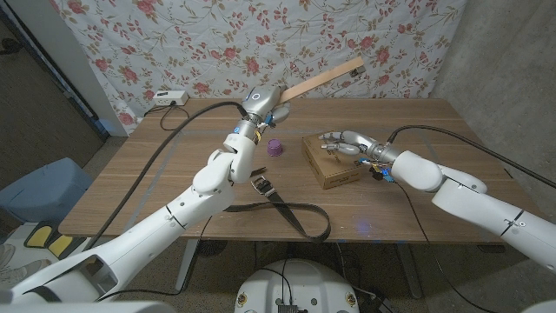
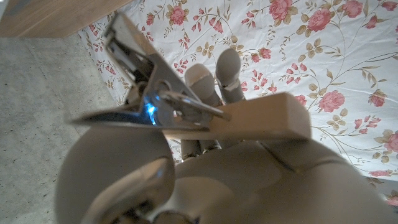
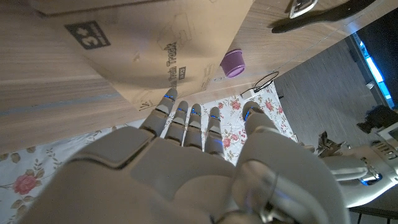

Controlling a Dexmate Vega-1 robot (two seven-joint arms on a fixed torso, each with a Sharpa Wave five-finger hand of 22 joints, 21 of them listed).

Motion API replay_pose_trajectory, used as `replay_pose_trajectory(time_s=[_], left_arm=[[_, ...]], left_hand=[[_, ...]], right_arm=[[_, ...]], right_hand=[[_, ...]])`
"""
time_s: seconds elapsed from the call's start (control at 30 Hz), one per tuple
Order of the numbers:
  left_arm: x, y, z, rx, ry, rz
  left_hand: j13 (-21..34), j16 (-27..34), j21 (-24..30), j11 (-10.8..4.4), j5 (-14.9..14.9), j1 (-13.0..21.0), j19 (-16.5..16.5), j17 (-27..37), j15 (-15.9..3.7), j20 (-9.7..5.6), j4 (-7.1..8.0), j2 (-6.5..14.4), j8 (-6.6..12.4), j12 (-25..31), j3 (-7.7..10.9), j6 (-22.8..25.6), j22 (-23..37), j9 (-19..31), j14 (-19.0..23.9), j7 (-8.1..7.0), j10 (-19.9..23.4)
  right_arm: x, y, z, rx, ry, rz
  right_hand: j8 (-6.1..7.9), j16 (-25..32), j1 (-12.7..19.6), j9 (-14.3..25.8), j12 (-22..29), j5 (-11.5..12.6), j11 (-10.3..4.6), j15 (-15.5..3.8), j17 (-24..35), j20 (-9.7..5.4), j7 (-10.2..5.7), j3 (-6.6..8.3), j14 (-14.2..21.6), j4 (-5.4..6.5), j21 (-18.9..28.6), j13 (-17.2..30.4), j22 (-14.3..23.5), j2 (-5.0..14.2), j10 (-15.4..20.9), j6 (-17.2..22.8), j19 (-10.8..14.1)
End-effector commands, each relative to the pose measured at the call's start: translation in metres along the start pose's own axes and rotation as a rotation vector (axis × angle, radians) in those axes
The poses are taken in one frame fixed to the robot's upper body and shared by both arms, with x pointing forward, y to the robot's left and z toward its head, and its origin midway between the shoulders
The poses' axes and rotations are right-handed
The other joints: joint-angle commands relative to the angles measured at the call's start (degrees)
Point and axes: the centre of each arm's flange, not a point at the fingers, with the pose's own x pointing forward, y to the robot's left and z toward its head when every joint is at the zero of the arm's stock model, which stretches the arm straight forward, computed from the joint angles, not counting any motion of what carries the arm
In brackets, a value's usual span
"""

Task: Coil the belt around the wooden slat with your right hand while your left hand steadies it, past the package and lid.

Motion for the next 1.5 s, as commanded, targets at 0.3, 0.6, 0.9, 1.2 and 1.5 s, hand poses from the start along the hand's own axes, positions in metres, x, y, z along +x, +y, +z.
replay_pose_trajectory(time_s=[0.3,0.6,0.9,1.2,1.5], left_arm=[[-0.011,0.013,-0.012,-0.074,0.003,-0.013],[-0.013,0.013,-0.016,-0.095,0.006,-0.015],[-0.013,0.016,-0.016,-0.116,-0.002,-0.018],[-0.015,0.016,-0.016,-0.122,-0.003,-0.023],[-0.015,0.013,-0.018,-0.128,0.002,-0.026]], left_hand=[[-0.7,-0.1,0.4,-0.12,-0.4,-3.9,0.1,-0.2,-0.12,-3.52,3.89,3.6,1.11,1.5,4.85,-0.2,-1.3,-0.5,0.2,-0.13,-0.6],[-0.4,0.1,0.5,-0.33,-0.5,-4.0,0.1,0.0,-0.15,-3.49,3.80,3.5,1.44,2.1,4.83,-0.3,-2.0,-0.6,0.5,-0.36,-0.7],[-0.1,-0.1,0.6,-0.43,-0.7,-4.1,0.0,0.0,-0.17,-3.50,3.73,3.6,1.66,2.9,4.85,-0.3,-2.5,-1.0,0.4,-0.32,-1.0],[-0.6,-0.2,0.8,-0.47,-0.8,-4.2,-0.1,-0.1,-0.17,-3.50,3.67,3.6,1.94,2.9,4.82,-0.4,-2.8,-1.0,0.5,-0.47,-0.9],[-0.3,-0.2,1.1,-0.63,-0.9,-4.3,-0.3,0.0,-0.17,-3.48,3.67,3.7,2.12,3.5,4.83,-0.5,-3.1,-1.3,0.5,-0.50,-1.1]], right_arm=[[0.041,0.022,0.053,-0.203,-0.085,0.065],[0.055,0.035,0.068,-0.261,-0.108,0.087],[0.069,0.046,0.076,-0.285,-0.136,0.119],[0.079,0.055,0.081,-0.303,-0.157,0.135],[0.087,0.063,0.086,-0.345,-0.160,0.140]], right_hand=[[-0.52,-0.2,1.0,0.1,-0.3,-0.1,-0.42,-0.27,-0.1,0.65,-0.22,0.12,-0.7,-0.43,0.0,0.3,0.1,-0.47,-1.0,-0.6,-0.1],[-0.53,-0.3,1.6,0.2,-0.2,-0.2,-0.66,-0.57,-0.2,0.75,-0.46,0.20,-0.7,-0.61,0.0,0.3,0.1,-0.68,-1.0,-0.7,0.1],[-0.58,-0.4,2.3,0.2,-0.3,-0.3,-0.61,-0.43,-0.3,1.36,-0.49,0.06,-0.9,-0.79,-0.1,0.3,0.1,-1.49,-1.6,-1.0,0.1],[-0.57,-0.5,2.7,0.2,-0.4,-0.4,-0.92,-0.49,-0.4,1.60,-0.58,-0.12,-1.0,-0.90,-0.1,0.3,0.0,-2.16,-2.1,-1.2,0.2],[-0.51,-0.5,3.5,0.2,-0.4,-0.3,-1.29,-0.78,-0.4,1.53,-0.76,-0.06,-1.0,-1.02,-0.1,0.3,0.0,-2.45,-2.4,-1.3,0.4]])
